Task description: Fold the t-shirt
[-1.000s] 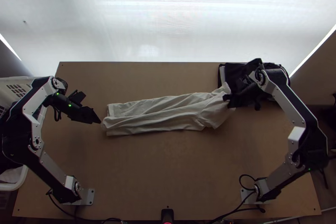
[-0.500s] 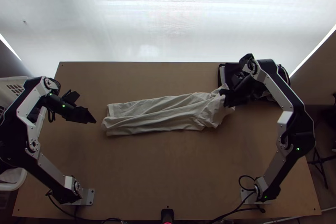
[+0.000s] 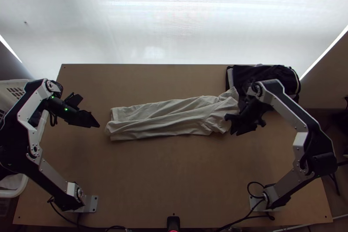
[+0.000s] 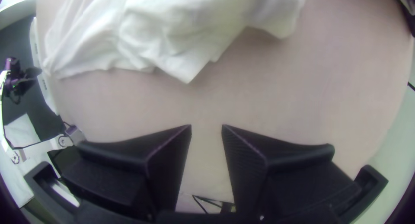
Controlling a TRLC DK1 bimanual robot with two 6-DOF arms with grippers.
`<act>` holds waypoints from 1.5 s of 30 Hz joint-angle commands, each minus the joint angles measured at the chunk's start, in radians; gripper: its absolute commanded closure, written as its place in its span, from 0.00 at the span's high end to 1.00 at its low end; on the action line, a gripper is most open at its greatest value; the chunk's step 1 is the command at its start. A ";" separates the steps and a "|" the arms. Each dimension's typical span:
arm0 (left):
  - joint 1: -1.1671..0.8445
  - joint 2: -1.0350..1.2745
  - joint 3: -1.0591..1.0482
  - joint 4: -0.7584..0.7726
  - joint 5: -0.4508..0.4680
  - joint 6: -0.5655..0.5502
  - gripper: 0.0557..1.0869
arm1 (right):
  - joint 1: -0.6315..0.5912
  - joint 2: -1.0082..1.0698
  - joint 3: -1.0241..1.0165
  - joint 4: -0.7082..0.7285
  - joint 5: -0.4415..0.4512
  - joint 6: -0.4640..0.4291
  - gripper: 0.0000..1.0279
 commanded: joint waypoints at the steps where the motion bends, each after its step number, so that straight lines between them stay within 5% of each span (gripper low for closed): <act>1: -0.011 -0.001 0.007 -0.001 0.001 -0.010 0.96 | 0.064 0.027 -0.116 0.113 -0.037 0.018 0.35; 24: -0.011 0.006 0.005 -0.001 0.001 -0.017 0.96 | 0.065 0.172 0.018 0.250 0.038 -0.017 0.41; 31: -0.017 0.006 0.007 -0.001 0.002 -0.018 0.96 | 0.071 0.144 0.030 0.300 0.069 -0.022 0.03; 45: -0.006 0.000 0.010 -0.001 0.002 -0.018 0.96 | 0.140 -0.094 0.102 0.234 0.114 -0.037 0.03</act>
